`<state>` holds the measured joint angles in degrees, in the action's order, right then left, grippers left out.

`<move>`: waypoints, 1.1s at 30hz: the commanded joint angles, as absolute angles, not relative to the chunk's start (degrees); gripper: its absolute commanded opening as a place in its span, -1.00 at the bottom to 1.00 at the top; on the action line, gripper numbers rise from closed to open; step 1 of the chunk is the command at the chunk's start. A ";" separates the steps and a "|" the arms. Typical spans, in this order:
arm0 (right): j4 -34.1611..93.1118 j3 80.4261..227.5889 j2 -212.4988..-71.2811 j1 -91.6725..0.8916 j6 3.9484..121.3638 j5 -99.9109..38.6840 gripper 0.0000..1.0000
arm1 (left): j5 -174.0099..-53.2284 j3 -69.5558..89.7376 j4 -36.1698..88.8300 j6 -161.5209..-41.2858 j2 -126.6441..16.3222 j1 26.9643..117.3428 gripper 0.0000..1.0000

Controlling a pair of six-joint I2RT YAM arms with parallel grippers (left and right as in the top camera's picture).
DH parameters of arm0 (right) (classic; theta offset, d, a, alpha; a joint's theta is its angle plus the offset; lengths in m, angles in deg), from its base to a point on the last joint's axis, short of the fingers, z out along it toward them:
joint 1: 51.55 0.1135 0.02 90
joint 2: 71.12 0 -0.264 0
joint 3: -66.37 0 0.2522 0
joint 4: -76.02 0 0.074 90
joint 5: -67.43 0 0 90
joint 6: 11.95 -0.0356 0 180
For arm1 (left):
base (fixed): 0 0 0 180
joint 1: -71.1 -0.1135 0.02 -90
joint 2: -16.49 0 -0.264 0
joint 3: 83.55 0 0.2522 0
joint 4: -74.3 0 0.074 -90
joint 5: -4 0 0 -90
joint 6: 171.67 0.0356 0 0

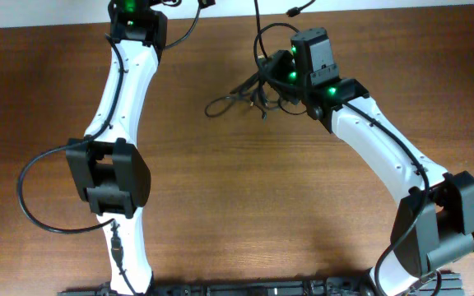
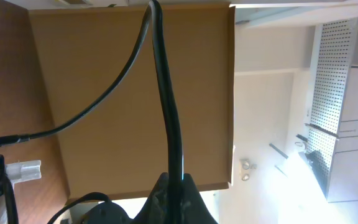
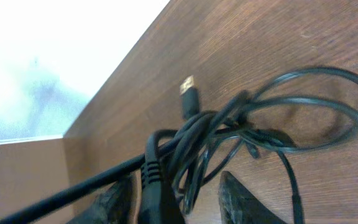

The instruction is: Untangle cables

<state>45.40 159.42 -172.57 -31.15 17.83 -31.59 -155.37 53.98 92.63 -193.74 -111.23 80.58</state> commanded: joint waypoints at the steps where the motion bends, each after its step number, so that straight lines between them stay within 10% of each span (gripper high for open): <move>1: 45.14 159.94 -173.31 -31.15 17.57 -28.64 -0.49 | -153.88 55.18 92.98 -192.65 -109.73 80.80 -1.00; 5: 43.76 159.94 -173.77 -31.15 17.57 -28.31 -0.90 | -154.12 55.18 92.98 -192.62 -109.73 80.69 -1.00; 8: 43.61 159.94 -173.77 -31.15 17.57 -28.33 -0.44 | -154.12 55.18 92.98 -192.62 -109.73 80.73 -1.00; 13: 43.65 159.94 -174.90 -29.25 17.76 -28.50 -0.40 | -154.12 55.18 92.98 -192.62 -109.73 80.75 -1.00; 17: 43.98 159.94 -177.22 -28.70 17.78 -28.50 -0.91 | -154.27 55.18 92.96 -192.62 -109.73 80.75 -1.00; 33: 20.22 159.94 -177.24 -39.28 21.04 -18.84 -0.92 | -154.10 55.20 90.82 -195.73 -109.36 69.94 -1.00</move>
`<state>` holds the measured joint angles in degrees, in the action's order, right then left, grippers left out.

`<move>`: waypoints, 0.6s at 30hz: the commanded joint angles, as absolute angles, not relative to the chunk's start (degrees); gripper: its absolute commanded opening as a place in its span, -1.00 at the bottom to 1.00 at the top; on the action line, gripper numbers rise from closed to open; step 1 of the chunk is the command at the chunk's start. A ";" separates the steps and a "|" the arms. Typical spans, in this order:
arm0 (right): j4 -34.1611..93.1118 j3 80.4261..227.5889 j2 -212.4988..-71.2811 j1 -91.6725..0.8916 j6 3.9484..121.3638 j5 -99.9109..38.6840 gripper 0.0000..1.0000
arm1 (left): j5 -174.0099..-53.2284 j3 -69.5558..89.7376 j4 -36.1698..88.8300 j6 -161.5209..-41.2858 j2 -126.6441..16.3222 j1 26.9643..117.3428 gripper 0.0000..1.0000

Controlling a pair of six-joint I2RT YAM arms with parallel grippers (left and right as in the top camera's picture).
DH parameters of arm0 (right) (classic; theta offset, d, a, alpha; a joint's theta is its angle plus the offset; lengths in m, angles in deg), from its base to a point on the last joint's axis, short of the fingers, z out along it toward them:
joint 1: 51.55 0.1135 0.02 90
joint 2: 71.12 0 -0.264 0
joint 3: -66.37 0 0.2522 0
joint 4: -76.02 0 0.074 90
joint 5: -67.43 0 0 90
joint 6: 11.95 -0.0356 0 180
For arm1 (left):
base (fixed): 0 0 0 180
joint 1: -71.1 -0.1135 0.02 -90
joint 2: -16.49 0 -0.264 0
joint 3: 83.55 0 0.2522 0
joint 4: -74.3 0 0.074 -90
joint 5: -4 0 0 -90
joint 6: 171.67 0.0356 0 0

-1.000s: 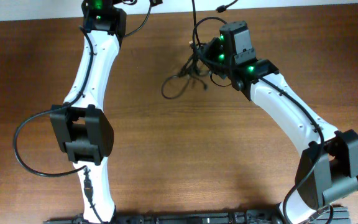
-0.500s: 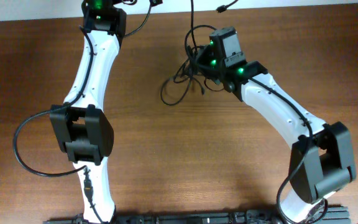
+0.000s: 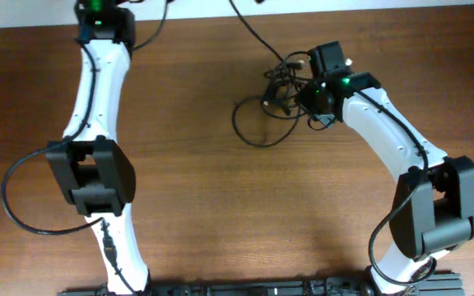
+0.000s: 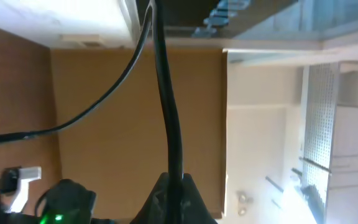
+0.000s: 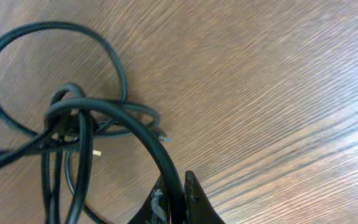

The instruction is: Untangle cables

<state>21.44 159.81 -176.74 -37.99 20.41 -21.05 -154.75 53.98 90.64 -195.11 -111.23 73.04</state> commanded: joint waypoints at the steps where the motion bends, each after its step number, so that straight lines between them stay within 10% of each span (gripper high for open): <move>1: 19.78 159.94 -177.24 -39.76 21.32 -18.82 -0.92 | -153.62 55.20 90.82 -195.75 -109.03 68.67 -1.00; 13: 18.49 159.94 -177.24 -40.35 22.33 -18.82 -0.92 | -129.84 55.20 90.84 -195.64 -96.20 67.18 -1.00; 18: 18.49 159.94 -177.24 -40.33 22.33 -18.84 -0.92 | -117.60 55.18 74.21 -178.33 -96.22 65.56 -1.00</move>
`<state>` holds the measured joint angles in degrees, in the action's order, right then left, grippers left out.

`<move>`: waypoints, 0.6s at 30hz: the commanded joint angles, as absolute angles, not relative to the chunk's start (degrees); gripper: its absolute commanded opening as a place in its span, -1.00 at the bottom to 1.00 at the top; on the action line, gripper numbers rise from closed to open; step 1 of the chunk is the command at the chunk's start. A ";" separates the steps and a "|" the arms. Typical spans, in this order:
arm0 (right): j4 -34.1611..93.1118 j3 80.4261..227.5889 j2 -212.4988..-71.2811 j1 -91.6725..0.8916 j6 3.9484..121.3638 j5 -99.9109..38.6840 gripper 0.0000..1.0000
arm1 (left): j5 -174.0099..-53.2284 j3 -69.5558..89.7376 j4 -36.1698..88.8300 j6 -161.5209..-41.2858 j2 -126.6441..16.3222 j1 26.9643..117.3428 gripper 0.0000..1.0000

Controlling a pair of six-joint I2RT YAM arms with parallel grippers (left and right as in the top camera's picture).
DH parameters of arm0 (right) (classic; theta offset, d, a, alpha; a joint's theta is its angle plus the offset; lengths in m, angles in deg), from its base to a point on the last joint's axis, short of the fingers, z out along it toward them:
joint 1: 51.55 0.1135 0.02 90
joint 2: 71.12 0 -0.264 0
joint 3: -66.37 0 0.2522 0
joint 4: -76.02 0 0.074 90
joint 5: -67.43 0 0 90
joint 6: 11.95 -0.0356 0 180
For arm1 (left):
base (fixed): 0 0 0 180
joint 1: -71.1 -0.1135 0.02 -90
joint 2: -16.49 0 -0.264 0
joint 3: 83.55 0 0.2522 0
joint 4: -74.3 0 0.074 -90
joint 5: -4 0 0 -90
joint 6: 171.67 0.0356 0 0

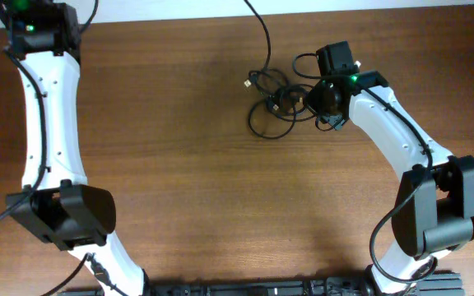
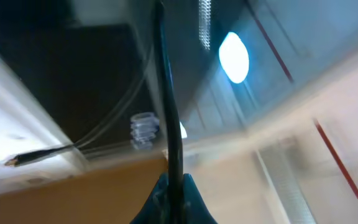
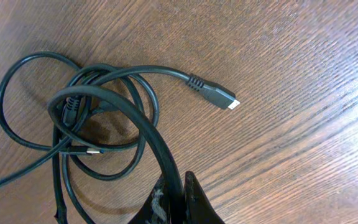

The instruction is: Untangle cables

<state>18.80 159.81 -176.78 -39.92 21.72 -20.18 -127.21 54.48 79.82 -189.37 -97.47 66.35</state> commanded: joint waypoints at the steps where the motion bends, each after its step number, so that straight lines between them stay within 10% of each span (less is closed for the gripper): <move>1: 18.49 159.94 -177.24 -40.33 22.33 -18.82 -0.92 | -112.42 55.20 70.67 -173.24 -96.22 65.56 -1.00; 8: 18.51 159.94 -177.24 -40.33 22.33 -18.84 -0.92 | -78.28 55.20 76.00 -167.66 -96.22 65.30 -1.00; 15: 19.15 159.94 -177.24 -40.33 26.85 -19.85 -0.92 | -84.75 55.18 64.70 -152.08 -96.22 65.08 -1.00; 18: 27.52 159.94 -177.24 -40.33 50.94 -39.45 -0.74 | -95.76 55.20 81.03 -148.91 -96.22 65.48 -1.00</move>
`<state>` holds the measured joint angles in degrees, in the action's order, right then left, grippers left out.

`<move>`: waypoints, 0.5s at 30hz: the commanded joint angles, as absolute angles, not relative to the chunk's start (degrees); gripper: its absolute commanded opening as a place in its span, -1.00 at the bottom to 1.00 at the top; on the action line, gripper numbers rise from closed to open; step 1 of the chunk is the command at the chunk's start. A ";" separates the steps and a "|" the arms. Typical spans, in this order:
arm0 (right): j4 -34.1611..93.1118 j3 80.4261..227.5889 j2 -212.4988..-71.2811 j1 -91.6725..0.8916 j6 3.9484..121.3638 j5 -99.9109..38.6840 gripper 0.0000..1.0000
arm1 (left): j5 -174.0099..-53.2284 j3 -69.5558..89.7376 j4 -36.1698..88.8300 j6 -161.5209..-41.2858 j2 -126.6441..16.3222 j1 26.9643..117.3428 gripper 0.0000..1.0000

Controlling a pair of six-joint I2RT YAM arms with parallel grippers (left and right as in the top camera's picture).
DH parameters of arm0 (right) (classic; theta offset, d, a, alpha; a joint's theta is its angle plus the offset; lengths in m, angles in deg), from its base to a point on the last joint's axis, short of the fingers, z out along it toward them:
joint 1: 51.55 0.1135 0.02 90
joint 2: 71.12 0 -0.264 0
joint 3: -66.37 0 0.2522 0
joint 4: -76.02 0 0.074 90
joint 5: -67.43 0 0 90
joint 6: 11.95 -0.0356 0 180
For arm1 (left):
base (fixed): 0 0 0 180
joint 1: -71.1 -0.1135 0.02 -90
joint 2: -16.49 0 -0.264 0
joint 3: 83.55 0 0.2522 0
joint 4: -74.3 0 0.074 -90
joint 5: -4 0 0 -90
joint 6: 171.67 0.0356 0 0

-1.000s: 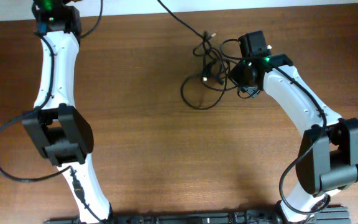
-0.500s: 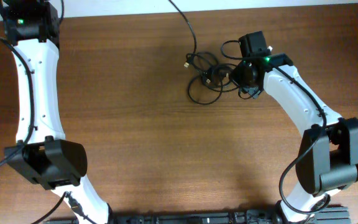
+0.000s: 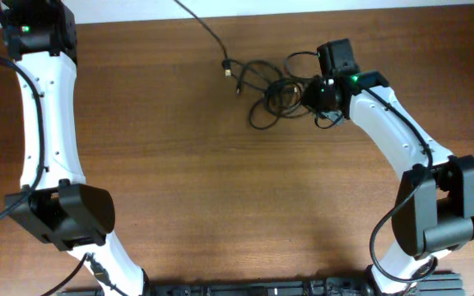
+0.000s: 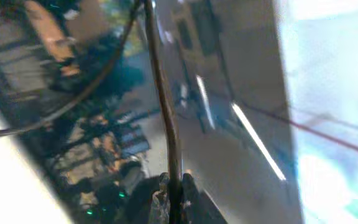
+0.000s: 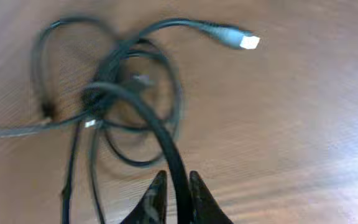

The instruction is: Untangle cables

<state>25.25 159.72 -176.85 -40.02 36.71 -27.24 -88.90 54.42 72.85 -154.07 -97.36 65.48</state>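
Observation:
A tangle of black cables (image 3: 274,94) lies on the brown table (image 3: 220,189) at the back, right of centre. My right gripper (image 5: 176,186) is shut on a thick black cable (image 5: 160,134) that arches out of the tangle (image 5: 114,93); a silver-tipped plug (image 5: 241,40) lies beyond. A thin cable (image 3: 204,29) slants from the back edge down to a plug end (image 3: 229,72) left of the tangle. At the far back left corner my left gripper (image 4: 171,185) is shut on a thin black cable (image 4: 160,93), raised and facing away from the table.
My left arm (image 3: 44,115) runs down the table's left side. The right arm (image 3: 393,140) crosses the right side from the front edge to the tangle. The table's back edge (image 3: 138,18) lies just behind the cables.
The thin cable, which dropped from the back edge straight into the tangle, now slants leftwards with its end lying left of the loops. The left wrist view has swung round. Right gripper still holds.
First the left gripper held a cable near the back centre-left, while the right fingers stood apart around the bundle. Then the right gripper was shut on the thick cable and the left was further left, then at the back left corner. Now the thin cable stretches leftwards.

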 commanded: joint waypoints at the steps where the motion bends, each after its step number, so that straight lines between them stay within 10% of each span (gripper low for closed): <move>1: 28.31 159.94 -177.24 -40.33 51.75 -41.49 -0.74 | -96.55 55.20 84.41 -147.69 -96.22 65.48 -1.00; 8: 30.23 159.94 -177.24 -40.33 58.37 -51.76 -0.28 | -101.29 55.18 67.43 -138.35 -96.22 67.97 -1.00; 12: 35.93 159.94 -177.24 -40.33 60.89 -63.96 0.35 | -115.65 55.18 82.51 -139.53 -96.22 70.98 -1.00; 15: 36.61 159.94 -177.24 -40.33 60.89 -63.93 0.40 | -121.38 55.18 94.64 -147.62 -96.20 72.78 -1.00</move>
